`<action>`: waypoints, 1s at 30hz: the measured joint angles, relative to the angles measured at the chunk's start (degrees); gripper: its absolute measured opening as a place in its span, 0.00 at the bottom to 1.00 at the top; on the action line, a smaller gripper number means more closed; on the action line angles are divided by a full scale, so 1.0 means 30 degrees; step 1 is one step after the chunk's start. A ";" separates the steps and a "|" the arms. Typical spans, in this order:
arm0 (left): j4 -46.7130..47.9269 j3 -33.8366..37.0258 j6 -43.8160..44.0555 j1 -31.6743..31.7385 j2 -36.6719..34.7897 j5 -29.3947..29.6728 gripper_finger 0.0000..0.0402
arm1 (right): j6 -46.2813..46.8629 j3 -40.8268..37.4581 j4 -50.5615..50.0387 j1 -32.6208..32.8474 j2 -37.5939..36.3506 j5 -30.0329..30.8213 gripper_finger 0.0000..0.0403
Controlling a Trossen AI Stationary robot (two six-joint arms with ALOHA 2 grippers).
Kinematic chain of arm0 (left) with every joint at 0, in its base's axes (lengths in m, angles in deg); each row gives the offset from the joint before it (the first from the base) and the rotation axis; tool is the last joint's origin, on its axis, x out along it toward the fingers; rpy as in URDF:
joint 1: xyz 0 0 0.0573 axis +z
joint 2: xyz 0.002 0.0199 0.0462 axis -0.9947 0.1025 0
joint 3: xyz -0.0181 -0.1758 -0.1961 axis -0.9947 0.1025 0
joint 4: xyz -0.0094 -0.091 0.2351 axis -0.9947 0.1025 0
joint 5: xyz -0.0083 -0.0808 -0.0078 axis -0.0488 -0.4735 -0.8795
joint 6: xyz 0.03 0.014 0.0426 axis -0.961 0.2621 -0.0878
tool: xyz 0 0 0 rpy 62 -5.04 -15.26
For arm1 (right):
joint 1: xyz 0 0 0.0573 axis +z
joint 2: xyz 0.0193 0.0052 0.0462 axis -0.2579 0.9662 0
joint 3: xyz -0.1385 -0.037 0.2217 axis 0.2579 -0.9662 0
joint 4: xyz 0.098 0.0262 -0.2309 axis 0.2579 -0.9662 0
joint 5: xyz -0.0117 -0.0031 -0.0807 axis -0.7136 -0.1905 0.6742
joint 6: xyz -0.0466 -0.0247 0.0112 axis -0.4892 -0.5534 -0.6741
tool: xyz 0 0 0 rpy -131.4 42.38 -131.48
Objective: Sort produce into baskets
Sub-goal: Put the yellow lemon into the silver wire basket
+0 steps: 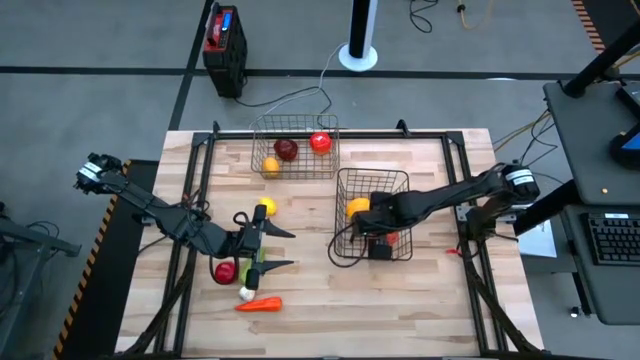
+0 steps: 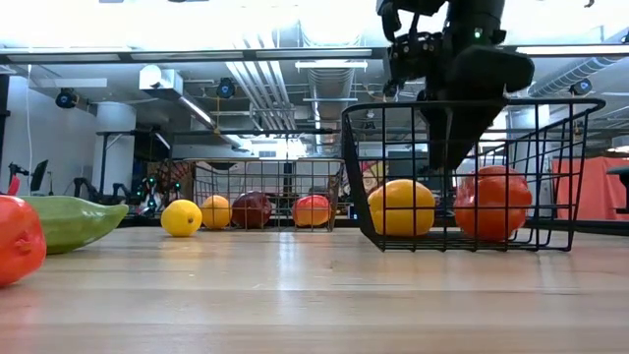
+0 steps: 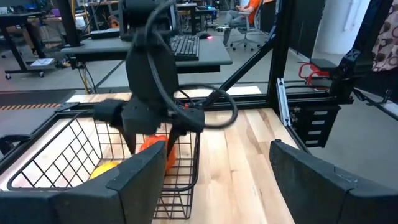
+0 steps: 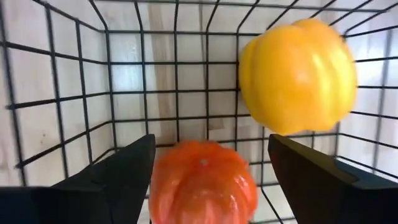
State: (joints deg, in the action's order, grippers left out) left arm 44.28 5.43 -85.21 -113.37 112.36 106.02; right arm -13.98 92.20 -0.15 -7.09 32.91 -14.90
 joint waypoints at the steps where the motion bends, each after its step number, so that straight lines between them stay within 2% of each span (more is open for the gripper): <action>1: 0.0025 0.0000 0.0073 0.0000 0.0000 0.0000 0.67 | 0.0123 0.0169 -0.0145 0.0000 -0.0154 0.0110 0.75; 8: 0.0320 0.0000 0.1242 0.0000 0.0000 -0.0007 0.67 | 0.2286 0.1918 -0.0890 0.0218 -0.1572 0.0959 0.72; 13: 0.1879 0.0000 0.3725 -0.0023 0.0000 -0.0051 0.67 | 0.3561 0.2103 0.0464 0.1736 -0.2840 0.1213 0.68; 20: 0.6365 0.0007 0.9216 -0.0233 0.0000 -0.0073 0.67 | 0.5220 0.2025 0.1877 0.5445 -0.3356 0.5103 0.64; 24: 0.9321 0.0007 1.2141 -0.0232 0.0000 -0.0076 0.67 | 0.6277 0.2025 0.2611 0.7067 -0.3256 0.6368 0.62; 30: 1.0874 0.0007 1.2566 -0.0182 0.0000 -0.0073 0.67 | 0.8466 0.1974 0.3093 0.8277 -0.3057 0.8205 0.62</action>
State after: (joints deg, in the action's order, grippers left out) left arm 76.90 5.45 -47.51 -113.92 112.36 105.80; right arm 11.42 98.13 9.13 17.74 23.74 9.71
